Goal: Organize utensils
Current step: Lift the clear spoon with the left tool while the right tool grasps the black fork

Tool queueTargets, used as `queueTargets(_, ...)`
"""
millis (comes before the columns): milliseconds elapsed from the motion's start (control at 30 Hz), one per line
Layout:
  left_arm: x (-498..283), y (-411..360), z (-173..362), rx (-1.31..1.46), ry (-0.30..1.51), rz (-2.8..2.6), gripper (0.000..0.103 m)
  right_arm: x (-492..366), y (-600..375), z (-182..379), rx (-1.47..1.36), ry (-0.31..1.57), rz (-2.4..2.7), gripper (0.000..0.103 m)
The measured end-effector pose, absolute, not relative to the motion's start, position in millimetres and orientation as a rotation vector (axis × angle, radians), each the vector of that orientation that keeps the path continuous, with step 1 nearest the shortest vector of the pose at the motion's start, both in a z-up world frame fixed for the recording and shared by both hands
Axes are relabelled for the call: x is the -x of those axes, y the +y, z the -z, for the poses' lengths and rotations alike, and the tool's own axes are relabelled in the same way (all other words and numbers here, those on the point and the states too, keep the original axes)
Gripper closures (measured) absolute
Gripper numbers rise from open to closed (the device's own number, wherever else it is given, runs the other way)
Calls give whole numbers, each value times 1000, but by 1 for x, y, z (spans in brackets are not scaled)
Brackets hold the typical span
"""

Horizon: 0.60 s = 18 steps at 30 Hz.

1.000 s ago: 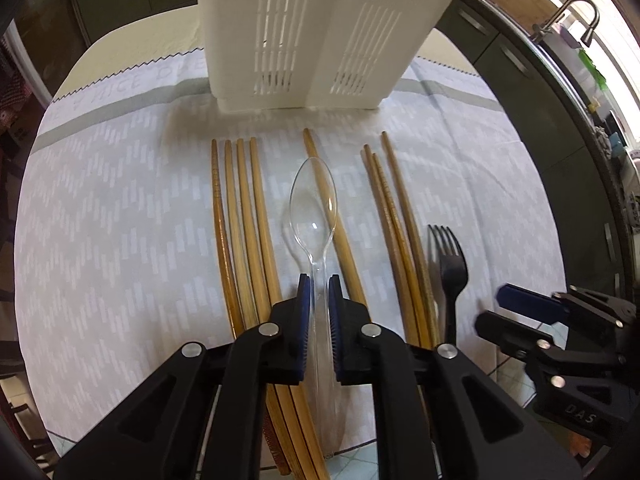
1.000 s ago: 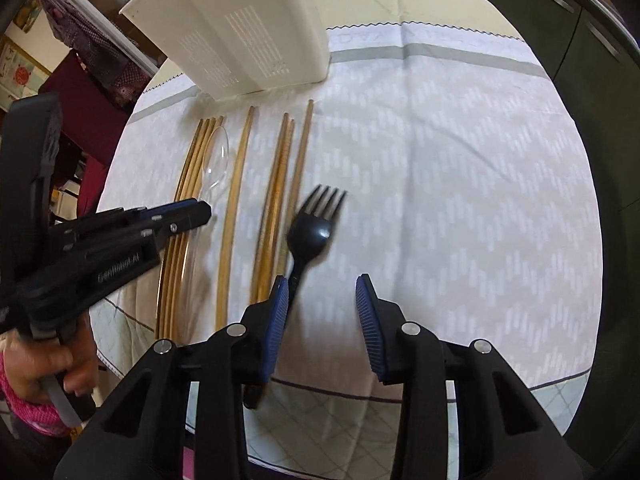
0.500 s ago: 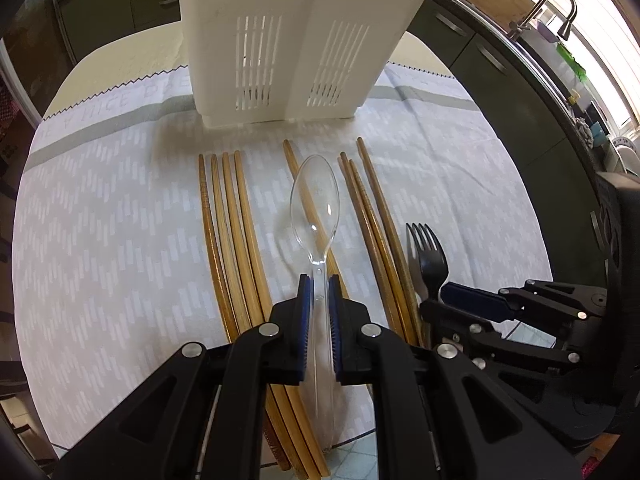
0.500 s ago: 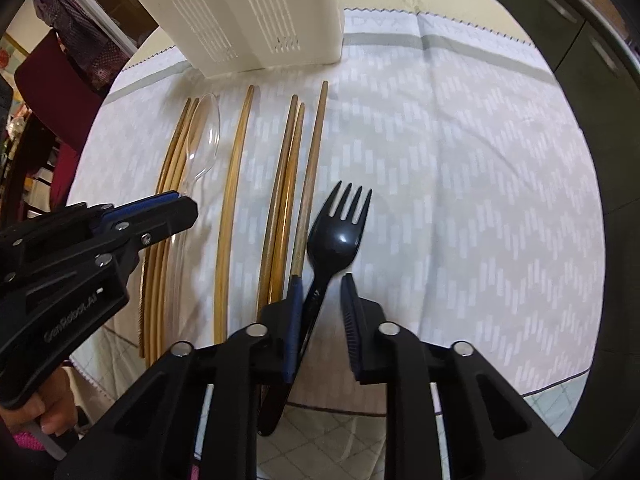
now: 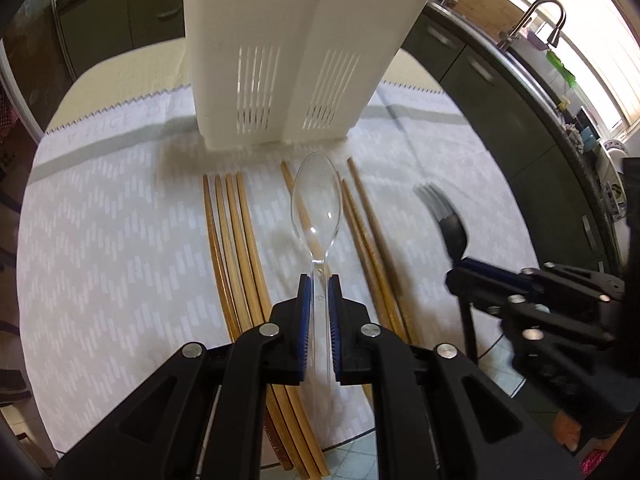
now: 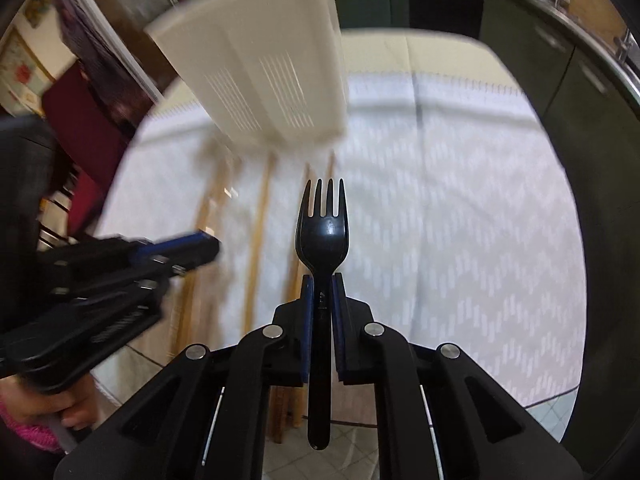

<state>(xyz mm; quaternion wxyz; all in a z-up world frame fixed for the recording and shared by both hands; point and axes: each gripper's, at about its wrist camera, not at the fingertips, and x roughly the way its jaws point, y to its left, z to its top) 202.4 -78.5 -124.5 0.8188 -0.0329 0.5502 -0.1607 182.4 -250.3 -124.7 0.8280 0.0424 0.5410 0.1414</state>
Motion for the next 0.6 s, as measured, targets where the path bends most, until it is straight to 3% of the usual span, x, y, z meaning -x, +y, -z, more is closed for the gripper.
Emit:
queueTargets(233,-190,-80,77,93,1046,392,94,-180,-269,64,-152,883,-342,93)
queueTargets(600,-219,-63,-67,139,515,339,94,-202,-300,-6,-224,638,-381,93)
